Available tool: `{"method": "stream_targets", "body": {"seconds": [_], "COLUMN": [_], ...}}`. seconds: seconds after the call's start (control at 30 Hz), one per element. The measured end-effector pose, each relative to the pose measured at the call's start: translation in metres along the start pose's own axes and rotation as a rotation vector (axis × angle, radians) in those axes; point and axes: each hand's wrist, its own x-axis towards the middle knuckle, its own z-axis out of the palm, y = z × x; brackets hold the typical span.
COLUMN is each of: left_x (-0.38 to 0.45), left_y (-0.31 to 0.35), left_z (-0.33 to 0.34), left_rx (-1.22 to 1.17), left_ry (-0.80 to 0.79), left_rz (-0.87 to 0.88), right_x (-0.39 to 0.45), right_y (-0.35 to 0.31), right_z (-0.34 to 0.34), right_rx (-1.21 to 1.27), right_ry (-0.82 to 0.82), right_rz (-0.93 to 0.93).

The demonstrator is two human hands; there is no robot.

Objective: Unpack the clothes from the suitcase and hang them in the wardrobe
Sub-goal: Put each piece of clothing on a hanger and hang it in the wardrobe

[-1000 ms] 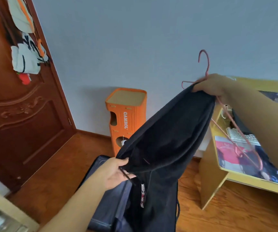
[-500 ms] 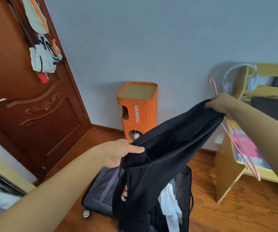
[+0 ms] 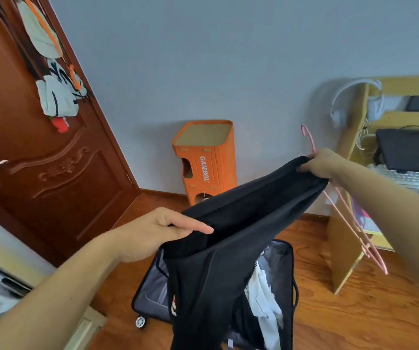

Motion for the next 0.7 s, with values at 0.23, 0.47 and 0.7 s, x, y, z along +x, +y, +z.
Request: {"method": "stream_targets", "body": {"seconds": [0.23,0.47,0.7], "left_x": [0.028,0.034,0.05], "left_y": [0.022,0.047,0.022], "left_z": [-0.023,-0.018,-0.021], "left_rx": [0.449,0.584,0.349], "left_ry": [-0.198,-0.567,0.393], "left_rz": [-0.368,-0.414,-0.302], "right_x": [0.006,0.002,-0.005], "right_y": [-0.013,-0.012,0.013], "right_z": [-0.002,-0.002,0.006], "right_rx": [-0.083,-0.129,-0.064], "right_ry": [0.06,0.066,-0.318], "right_rz": [-0.096,-0.152,-0.222]}}
